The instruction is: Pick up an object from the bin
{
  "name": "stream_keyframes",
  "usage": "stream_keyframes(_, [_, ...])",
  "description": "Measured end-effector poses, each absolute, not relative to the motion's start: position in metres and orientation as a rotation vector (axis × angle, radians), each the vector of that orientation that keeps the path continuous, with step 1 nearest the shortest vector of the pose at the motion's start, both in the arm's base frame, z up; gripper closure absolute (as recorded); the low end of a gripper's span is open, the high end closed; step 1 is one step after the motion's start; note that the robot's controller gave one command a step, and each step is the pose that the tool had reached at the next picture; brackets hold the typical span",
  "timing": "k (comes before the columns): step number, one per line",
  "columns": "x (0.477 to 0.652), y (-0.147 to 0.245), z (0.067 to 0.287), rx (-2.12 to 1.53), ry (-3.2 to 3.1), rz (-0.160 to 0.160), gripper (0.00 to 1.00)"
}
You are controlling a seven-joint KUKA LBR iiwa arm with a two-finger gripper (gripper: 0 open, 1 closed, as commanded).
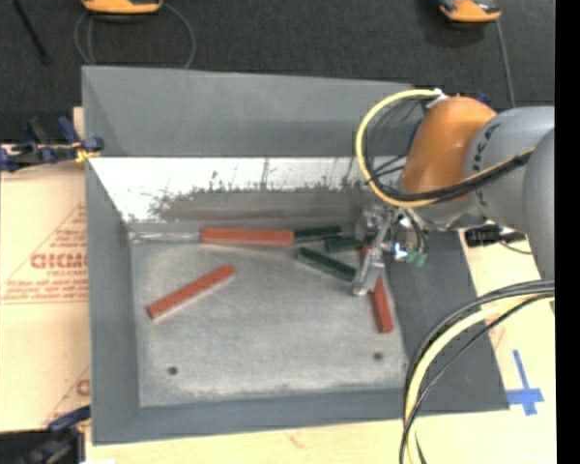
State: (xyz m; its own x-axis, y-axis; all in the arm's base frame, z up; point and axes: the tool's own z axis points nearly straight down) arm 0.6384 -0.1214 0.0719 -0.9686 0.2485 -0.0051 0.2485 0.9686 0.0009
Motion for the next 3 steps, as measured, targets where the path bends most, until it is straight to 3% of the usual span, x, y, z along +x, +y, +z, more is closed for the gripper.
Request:
stream_keyframes(1, [0.64,-0.122,0.075,0.386,3.107,-0.004,1.0])
stream_keyframes(2, [0.638,-0.122,0.072,0.383,3.113,-0.003,0.0])
stream_keyframes(3, [0.649,-0.056,0.073,0.625,3.091,-0.005,0.0])
